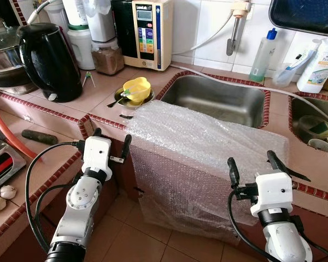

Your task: Kitchen organization

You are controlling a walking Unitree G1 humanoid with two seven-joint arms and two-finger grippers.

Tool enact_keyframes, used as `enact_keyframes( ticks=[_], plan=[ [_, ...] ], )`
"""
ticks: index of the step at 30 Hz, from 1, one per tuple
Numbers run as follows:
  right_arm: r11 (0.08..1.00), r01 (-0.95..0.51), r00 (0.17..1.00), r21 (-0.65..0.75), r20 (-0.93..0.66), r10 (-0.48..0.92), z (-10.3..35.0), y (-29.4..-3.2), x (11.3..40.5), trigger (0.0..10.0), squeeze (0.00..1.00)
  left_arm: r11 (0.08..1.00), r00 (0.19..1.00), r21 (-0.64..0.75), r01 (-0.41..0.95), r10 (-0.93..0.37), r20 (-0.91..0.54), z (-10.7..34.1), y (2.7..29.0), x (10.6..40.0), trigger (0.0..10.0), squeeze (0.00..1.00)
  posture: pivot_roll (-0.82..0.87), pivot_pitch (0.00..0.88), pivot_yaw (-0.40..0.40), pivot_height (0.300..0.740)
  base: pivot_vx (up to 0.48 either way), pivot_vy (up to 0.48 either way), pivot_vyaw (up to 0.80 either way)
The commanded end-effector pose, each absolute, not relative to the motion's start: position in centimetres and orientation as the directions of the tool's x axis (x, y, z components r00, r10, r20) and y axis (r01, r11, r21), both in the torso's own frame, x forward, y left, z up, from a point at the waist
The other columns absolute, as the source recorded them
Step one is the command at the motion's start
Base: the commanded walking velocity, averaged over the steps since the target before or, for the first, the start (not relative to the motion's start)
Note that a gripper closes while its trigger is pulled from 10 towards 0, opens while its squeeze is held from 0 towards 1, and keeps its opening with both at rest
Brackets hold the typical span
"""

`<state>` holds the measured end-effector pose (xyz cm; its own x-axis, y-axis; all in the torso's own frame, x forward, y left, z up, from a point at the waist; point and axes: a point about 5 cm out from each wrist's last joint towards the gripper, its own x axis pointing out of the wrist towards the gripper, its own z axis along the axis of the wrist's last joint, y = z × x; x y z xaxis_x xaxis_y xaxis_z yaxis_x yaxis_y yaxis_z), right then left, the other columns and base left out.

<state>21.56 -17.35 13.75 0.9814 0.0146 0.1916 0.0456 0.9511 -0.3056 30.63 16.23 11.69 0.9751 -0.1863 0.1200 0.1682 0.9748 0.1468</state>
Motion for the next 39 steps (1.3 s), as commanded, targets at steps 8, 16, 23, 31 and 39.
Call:
enact_keyframes(
  ticks=[8, 16, 23, 31, 39],
  plan=[
    [0.945, 0.067, 0.98, -0.321, 0.198, -0.003, 14.03, -17.89, 21.25, 10.0, 0.0, 0.971, 0.971, 0.134, 0.196, -0.211, 0.11, 11.67, 16.1, 30.21, 10.0, 0.0, 0.07, 0.0, 0.0, 0.74, 0.142, 0.0, 0.0],
    [0.944, 0.064, 0.98, -0.323, 0.199, 0.002, 13.99, -17.79, 21.25, 10.0, 0.0, 0.971, 0.97, 0.135, 0.199, -0.215, 0.112, 11.76, 16.04, 30.27, 10.0, 0.0, 0.06, 0.0, 0.006, 0.74, 0.303, 0.0, 0.0],
    [0.944, 0.063, 0.98, -0.324, 0.198, 0.002, 13.91, -17.66, 21.19, 10.0, 0.0, 0.969, 0.969, 0.135, 0.205, -0.22, 0.111, 11.76, 15.9, 30.28, 10.0, 0.0, 0.06, 0.0, 0.009, 0.74, 0.339, 0.0, 0.0],
    [0.943, 0.062, 0.981, -0.328, 0.196, 0.004, 13.88, -17.7, 21.16, 10.0, 0.0, 0.968, 0.968, 0.135, 0.21, -0.225, 0.11, 11.74, 15.76, 30.32, 10.0, 0.0, 0.06, 0.0, 0.01, 0.74, 0.352, 0.0, 0.0],
    [0.94, 0.057, 0.98, -0.336, 0.197, 0.011, 13.92, -17.73, 21.17, 10.0, 0.0, 0.969, 0.968, 0.128, 0.213, -0.227, 0.109, 11.63, 15.54, 30.3, 10.0, 0.0, 0.05, 0.0, 0.005, 0.74, 0.362, 0.0, 0.0]
  ],
)
